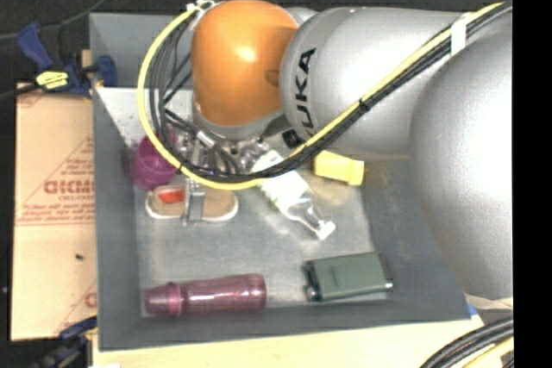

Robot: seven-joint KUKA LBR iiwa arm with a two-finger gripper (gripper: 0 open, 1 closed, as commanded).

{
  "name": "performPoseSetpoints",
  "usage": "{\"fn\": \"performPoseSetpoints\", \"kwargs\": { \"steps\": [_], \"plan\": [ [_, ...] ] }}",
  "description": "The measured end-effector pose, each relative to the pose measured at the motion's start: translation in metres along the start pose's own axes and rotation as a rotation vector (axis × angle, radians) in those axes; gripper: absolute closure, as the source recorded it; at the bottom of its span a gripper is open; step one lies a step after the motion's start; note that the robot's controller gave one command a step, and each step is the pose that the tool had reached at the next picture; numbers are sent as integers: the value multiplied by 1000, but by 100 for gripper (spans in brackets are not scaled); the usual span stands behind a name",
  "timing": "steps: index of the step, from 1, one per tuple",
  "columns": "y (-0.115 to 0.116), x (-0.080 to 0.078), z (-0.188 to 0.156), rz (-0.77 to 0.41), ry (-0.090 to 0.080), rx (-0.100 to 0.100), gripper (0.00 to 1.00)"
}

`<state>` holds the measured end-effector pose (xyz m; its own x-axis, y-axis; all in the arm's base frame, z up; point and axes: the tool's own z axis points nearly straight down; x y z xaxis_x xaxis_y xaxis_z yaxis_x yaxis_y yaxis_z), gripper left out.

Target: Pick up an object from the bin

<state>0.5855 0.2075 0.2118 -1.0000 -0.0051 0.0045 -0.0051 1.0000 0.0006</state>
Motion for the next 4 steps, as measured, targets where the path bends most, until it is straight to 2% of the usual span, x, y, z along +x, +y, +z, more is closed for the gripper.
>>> {"fn": "performPoseSetpoints", "kwargs": {
  "steps": [1, 2, 3, 4],
  "plan": [
    [-1, -2, -5, 5, -8, -2, 0],
    [-27, -20, 38, 82, -6, -2, 0],
    [-10, -2, 42, 413, -5, -3, 0],
    [-71, 20, 66, 447, -7, -3, 0]
  ]
}}
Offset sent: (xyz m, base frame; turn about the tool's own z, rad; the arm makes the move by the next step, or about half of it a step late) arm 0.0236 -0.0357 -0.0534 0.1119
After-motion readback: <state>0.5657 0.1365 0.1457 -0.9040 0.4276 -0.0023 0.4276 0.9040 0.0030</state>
